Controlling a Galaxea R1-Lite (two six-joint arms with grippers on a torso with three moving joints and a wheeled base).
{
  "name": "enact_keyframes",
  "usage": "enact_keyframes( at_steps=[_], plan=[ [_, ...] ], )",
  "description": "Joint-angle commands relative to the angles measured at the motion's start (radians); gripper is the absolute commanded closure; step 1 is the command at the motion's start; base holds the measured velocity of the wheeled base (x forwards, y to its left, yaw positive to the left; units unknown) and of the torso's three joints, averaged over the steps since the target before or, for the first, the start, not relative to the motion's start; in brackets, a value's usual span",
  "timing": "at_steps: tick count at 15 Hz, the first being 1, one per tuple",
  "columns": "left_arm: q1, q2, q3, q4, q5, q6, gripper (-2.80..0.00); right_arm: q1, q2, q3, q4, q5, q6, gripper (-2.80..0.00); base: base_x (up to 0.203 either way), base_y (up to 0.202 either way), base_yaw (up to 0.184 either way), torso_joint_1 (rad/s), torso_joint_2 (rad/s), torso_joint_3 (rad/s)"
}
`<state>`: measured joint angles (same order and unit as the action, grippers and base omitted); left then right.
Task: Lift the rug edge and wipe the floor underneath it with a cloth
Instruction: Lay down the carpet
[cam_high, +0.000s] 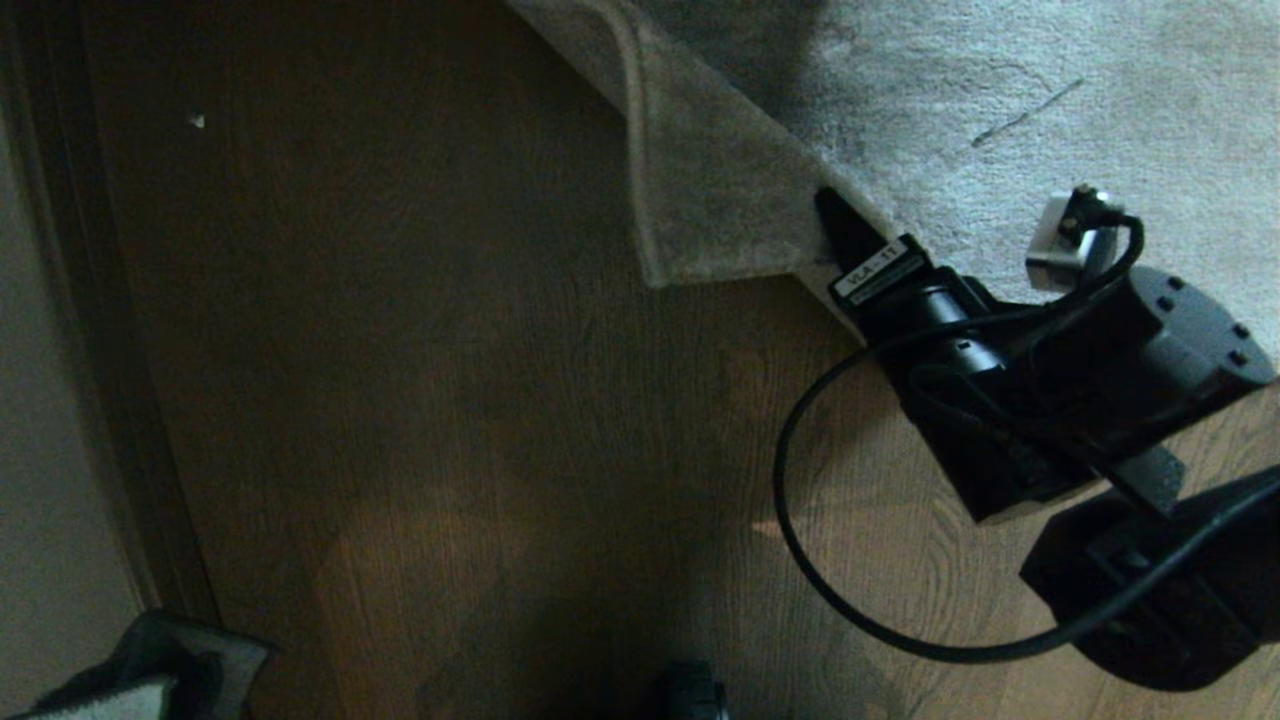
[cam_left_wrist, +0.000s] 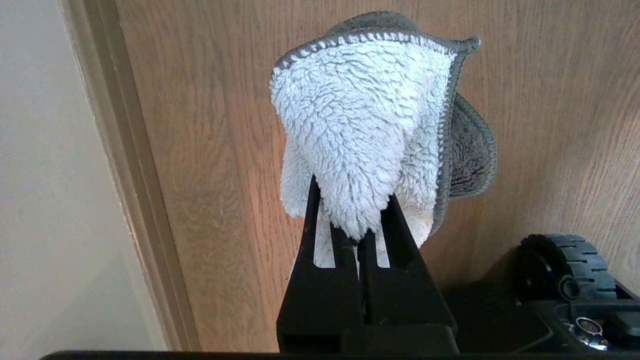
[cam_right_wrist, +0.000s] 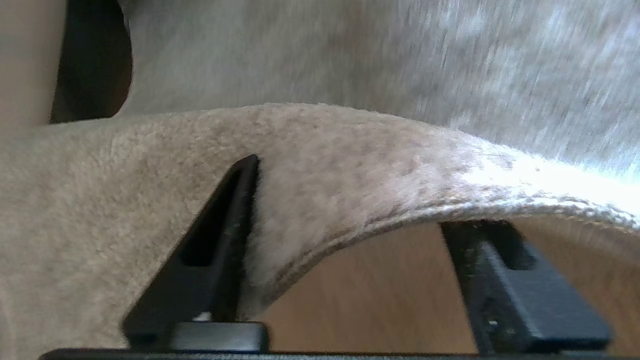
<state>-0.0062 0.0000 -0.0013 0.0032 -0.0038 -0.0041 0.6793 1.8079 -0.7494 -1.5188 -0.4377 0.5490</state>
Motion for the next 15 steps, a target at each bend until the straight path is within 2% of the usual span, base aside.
enact_keyframes(
  at_steps=[1, 10, 15],
  plan=[
    [0.0, 0.0, 0.001, 0.0, 0.001, 0.0, 0.0, 0.052, 0.012, 0.004, -0.051, 0.0, 0.026, -2.8, 0.0, 0.0, 0.0, 0.0, 0.0, 0.0],
    [0.0, 0.0, 0.0, 0.0, 0.001, 0.0, 0.0, 0.265, 0.014, 0.004, -0.051, 0.016, 0.171, -2.8, 0.0, 0.0, 0.0, 0.0, 0.0, 0.0],
    [0.0, 0.0, 0.001, 0.0, 0.001, 0.0, 0.0, 0.352, 0.067, 0.005, -0.051, 0.009, 0.194, -2.8, 0.0, 0.0, 0.0, 0.0, 0.0, 0.0]
  ],
)
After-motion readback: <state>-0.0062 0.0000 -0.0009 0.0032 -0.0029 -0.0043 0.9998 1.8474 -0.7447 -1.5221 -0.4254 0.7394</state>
